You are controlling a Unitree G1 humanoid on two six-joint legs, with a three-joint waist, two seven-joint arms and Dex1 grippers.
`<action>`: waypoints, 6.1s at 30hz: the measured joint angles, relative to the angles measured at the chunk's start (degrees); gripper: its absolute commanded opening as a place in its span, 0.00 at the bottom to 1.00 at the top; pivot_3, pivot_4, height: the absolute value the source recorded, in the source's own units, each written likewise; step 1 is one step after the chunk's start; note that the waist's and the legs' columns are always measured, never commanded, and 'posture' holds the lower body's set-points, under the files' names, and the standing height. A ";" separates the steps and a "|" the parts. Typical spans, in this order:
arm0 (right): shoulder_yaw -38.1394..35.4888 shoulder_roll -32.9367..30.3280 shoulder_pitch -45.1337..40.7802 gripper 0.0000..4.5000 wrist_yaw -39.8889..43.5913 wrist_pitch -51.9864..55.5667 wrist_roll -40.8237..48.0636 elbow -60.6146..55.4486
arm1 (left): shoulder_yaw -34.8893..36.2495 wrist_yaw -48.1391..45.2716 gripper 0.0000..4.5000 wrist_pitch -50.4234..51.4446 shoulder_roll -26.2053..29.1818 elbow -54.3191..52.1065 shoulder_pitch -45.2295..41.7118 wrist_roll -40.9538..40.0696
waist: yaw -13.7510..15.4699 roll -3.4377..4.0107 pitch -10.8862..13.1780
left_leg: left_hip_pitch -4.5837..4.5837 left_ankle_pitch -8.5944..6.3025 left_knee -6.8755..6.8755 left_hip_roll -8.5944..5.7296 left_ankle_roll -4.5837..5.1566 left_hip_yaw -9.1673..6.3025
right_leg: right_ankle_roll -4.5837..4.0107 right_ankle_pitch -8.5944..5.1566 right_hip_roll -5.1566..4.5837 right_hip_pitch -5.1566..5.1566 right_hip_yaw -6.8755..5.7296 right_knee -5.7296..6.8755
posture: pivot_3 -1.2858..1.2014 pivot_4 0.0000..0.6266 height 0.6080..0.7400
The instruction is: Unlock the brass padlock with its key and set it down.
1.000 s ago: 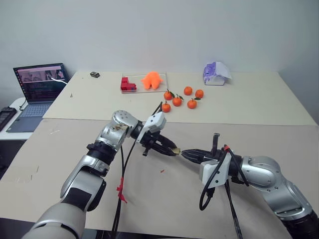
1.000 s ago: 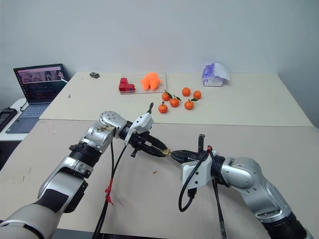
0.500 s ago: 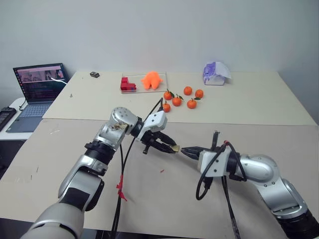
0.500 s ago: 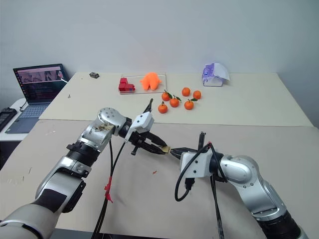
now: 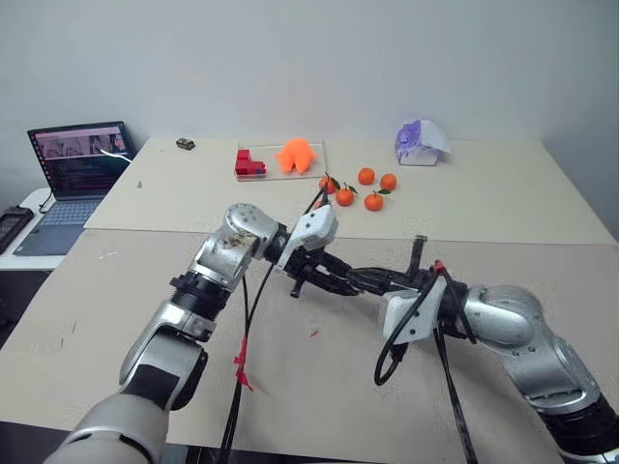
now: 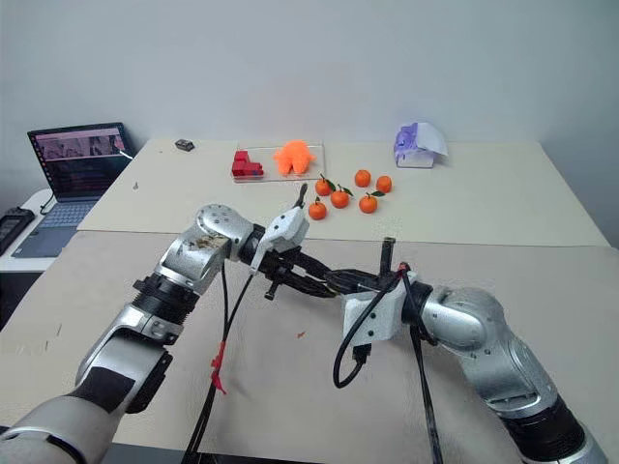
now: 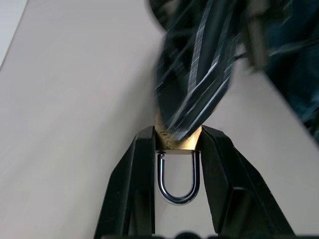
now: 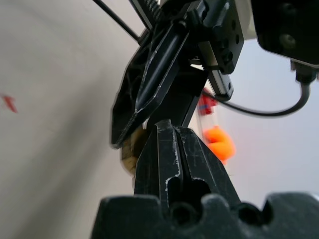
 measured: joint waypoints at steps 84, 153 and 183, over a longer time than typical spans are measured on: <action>-5.54 -4.46 2.12 0.98 6.75 -5.87 13.25 0.95 | -0.63 -1.77 0.18 2.69 0.87 0.12 -0.91 -4.02 | 0.06 0.07 -0.01 | 0.06 0.01 0.02 -0.06 0.00 -0.05 | -0.25 0.14 -0.02 0.12 0.05 0.00 | 0.52 0.24 0.88; -5.16 -2.77 2.57 0.71 5.40 -6.82 9.96 2.61 | -1.01 -1.59 0.18 2.54 1.92 0.45 -0.90 -3.90 | 0.02 0.07 -0.01 | 0.06 0.01 0.02 -0.06 0.00 -0.05 | -0.25 0.14 -0.02 0.11 0.05 0.00 | 0.52 0.24 0.88; -4.48 -2.51 2.69 0.00 6.75 -5.20 9.43 2.67 | 0.34 -1.05 0.18 2.38 1.78 0.30 -1.23 -4.32 | 0.02 0.06 0.00 | 0.06 0.01 0.03 -0.06 -0.01 -0.05 | -0.25 0.14 -0.02 0.11 0.05 0.00 | 0.52 0.24 0.88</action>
